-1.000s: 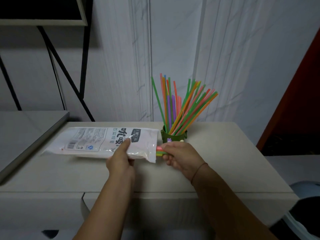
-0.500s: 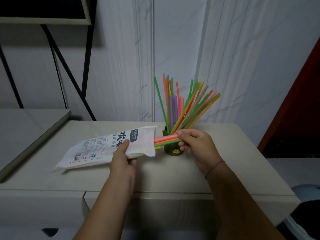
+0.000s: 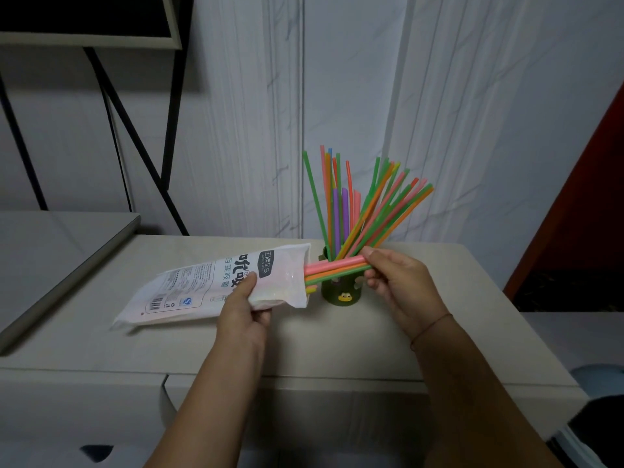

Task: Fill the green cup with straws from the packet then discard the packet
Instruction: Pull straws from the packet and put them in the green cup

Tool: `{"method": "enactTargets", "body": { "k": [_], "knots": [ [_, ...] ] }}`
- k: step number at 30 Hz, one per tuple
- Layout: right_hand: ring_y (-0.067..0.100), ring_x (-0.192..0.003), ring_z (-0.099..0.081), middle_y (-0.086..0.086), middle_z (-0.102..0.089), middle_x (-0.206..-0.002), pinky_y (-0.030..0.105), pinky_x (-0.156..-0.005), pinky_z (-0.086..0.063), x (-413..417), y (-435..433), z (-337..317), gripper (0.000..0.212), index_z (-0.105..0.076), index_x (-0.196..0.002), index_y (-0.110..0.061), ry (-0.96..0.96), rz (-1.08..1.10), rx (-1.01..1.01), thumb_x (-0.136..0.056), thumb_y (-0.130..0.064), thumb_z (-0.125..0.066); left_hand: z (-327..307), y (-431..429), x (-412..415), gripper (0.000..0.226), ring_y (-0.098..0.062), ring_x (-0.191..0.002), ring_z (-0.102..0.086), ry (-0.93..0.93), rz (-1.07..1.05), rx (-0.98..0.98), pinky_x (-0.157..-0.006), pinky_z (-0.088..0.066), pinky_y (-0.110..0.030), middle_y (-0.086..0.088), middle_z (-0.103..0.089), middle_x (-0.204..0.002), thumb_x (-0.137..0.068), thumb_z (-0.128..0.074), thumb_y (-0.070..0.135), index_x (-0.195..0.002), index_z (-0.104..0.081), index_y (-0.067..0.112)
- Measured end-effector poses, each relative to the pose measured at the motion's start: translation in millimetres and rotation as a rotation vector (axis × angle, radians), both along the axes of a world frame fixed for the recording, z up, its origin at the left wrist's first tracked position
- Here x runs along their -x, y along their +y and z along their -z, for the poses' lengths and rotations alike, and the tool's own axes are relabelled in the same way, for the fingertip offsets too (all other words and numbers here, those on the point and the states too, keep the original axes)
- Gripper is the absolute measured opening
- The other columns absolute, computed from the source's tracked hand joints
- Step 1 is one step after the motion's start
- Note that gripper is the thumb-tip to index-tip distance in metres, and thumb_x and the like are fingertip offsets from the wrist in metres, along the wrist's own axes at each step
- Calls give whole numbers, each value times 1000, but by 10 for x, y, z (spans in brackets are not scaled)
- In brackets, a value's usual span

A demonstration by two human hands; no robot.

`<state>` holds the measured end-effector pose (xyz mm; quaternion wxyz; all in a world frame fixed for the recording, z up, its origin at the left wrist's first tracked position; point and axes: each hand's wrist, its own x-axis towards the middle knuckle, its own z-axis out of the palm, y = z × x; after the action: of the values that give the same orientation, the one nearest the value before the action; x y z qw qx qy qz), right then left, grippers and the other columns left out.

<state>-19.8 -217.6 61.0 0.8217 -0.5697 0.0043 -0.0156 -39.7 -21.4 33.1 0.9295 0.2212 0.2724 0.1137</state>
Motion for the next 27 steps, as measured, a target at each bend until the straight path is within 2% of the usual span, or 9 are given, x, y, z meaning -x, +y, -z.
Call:
{"method": "enactTargets", "body": {
  "k": [3, 7, 9, 12, 17, 21, 24, 27],
  "knots": [
    [4, -47, -54, 1, -58, -59, 16, -46, -47, 19, 91, 24, 8, -66, -87, -3, 58, -111, -162, -88, -7, -59, -1, -9, -1, 26, -16, -80, -66, -3, -7, 7, -61, -57, -35, -6, -67, -112, -84, -64, -3, -104, -59, 12],
    [7, -50, -57, 2, -62, -63, 17, -49, -49, 55, 243, 76, 8, -64, -93, -3, 99, -180, -205, -87, -5, -60, -11, -61, 8, 31, -17, -80, -66, -9, -2, 5, -57, -57, -33, -5, -68, -102, -84, -64, -3, -109, -56, 14],
    [7, -50, -56, 2, -61, -61, 17, -50, -50, 56, 261, 76, 7, -64, -93, -2, 90, -155, -194, -87, -4, -60, -17, -66, 17, 33, -18, -83, -67, -10, -3, 9, -58, -58, -34, -5, -68, -98, -84, -64, -3, -109, -55, 15],
    [6, -45, -55, 2, -57, -54, 16, -48, -49, 27, 168, 35, 5, -64, -88, 0, 75, -68, -180, -87, -4, -59, -36, -20, 15, 36, -18, -85, -67, -1, -28, 11, -60, -57, -34, -6, -68, -109, -84, -64, -4, -114, -55, 14],
    [5, -43, -55, 1, -58, -50, 15, -45, -48, -16, -46, -26, 8, -62, -82, -1, 82, 36, -166, -88, -4, -59, -24, 32, 1, 27, -15, -77, -64, -1, -25, -11, -52, -57, -31, -6, -64, -115, -85, -62, -4, -106, -60, 13],
    [4, -43, -54, 1, -58, -52, 16, -45, -48, 15, 86, 0, 7, -61, -85, -3, 81, -27, -216, -90, -4, -55, -22, -32, 5, 45, -16, -78, -65, 5, -30, -10, -50, -58, -31, -7, -65, -118, -84, -64, -4, -126, -56, 11],
    [5, -42, -52, 4, -56, -59, 16, -41, -44, 42, 239, 38, 7, -60, -90, -4, 109, -76, -269, -91, -3, -54, -18, -79, 14, 46, -17, -80, -66, 8, -28, -6, -54, -58, -33, -8, -66, -121, -83, -65, -5, -124, -56, 11],
    [6, -44, -52, 7, -55, -66, 17, -42, -43, 55, 324, 70, 8, -61, -95, -2, 98, -83, -226, -90, -4, -55, -12, -124, 20, 50, -17, -81, -66, 5, -22, -18, -55, -58, -33, -9, -65, -124, -83, -64, -6, -129, -54, 11]
  ]
}}
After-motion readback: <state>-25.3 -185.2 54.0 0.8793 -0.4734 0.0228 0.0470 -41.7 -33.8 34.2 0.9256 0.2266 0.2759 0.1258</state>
